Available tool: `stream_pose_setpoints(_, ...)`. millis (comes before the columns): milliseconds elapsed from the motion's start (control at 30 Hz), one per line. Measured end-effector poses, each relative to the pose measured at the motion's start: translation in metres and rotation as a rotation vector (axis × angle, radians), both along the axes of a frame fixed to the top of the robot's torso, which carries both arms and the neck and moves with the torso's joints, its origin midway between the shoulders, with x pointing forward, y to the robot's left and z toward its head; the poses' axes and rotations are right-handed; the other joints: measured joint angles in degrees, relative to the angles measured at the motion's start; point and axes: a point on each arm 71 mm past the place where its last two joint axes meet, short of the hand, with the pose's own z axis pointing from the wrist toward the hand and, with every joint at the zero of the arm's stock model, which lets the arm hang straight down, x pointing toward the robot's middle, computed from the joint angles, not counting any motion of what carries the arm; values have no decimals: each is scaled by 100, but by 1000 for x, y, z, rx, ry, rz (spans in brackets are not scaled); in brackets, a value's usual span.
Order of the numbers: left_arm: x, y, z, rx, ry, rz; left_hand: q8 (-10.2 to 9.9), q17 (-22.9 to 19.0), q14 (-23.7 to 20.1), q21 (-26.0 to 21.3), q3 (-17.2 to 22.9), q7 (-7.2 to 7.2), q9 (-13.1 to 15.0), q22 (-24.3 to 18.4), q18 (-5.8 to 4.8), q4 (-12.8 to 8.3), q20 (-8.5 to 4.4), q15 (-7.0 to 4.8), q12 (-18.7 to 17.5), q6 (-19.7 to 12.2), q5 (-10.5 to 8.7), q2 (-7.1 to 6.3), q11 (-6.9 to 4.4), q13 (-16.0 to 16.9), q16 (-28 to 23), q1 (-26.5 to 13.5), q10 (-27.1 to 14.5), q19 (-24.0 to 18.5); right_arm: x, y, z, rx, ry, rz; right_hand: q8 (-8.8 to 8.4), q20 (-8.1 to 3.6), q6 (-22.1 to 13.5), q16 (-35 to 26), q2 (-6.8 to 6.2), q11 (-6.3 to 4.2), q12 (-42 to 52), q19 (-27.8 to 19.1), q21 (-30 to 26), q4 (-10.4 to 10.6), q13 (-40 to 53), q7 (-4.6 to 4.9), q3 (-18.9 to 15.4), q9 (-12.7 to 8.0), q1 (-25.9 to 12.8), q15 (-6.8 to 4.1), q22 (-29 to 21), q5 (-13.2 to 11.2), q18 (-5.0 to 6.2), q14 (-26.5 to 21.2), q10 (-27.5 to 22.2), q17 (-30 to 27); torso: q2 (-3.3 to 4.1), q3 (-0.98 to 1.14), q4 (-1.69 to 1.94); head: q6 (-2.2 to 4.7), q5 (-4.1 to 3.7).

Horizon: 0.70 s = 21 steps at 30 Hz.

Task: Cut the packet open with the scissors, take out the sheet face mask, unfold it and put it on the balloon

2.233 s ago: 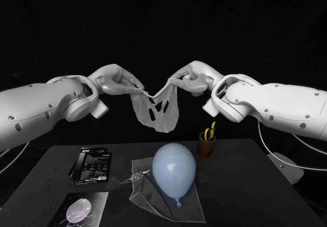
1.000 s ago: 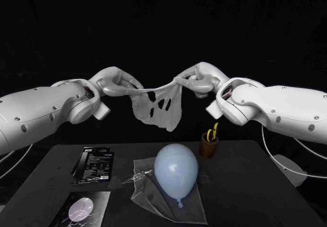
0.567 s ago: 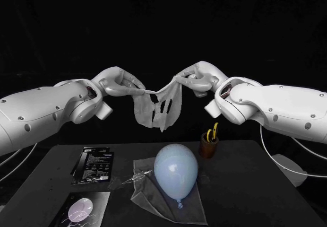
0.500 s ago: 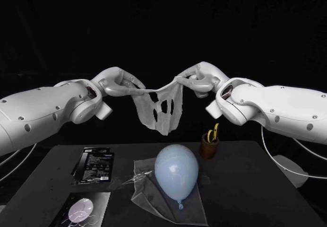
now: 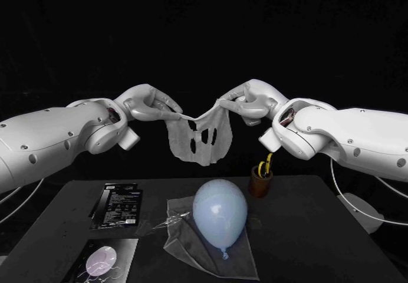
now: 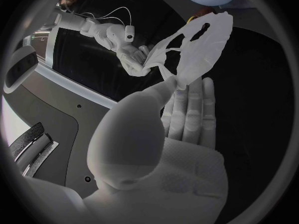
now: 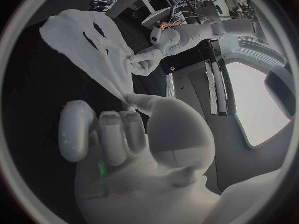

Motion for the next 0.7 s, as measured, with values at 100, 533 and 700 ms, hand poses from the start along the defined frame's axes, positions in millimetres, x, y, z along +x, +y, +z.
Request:
stream_pose_setpoints(100,-1,1,0,-7,9,-7,0,7,1,0,0,12,-4,-1,-1,0,12,-1,-3,-12,0,-7,0,0,-38,-7,0,-12,-5,0,-1,3,8,5,-2,0,0,0,0,0,0,0,0,15,1,0,-15,-1,0,0,0,0,0,0,0,1,-4,-4,1,8,0)
stream_pose_setpoints(533,-7,3,-3,-20,44,-47,0,13,2,0,63,31,-9,-2,-4,-63,21,-1,-3,-33,-8,-62,23,0,-61,-14,-22,-21,-37,10,-14,73,69,49,5,1,-4,-7,0,0,-6,-1,-44,15,3,-2,-16,5,0,1,-3,-1,0,-1,0,4,-15,-23,2,94,-16)
stream_pose_setpoints(700,-8,5,-7,-13,59,-57,0,13,3,0,46,31,-9,-3,-5,-80,21,-1,-3,-33,-12,-67,23,0,-61,-6,-22,-21,-51,21,-24,123,109,73,6,1,-11,-4,-1,0,-9,-1,-54,39,2,-9,-40,5,0,1,-5,-3,-1,-1,0,4,-43,-37,-5,184,8)
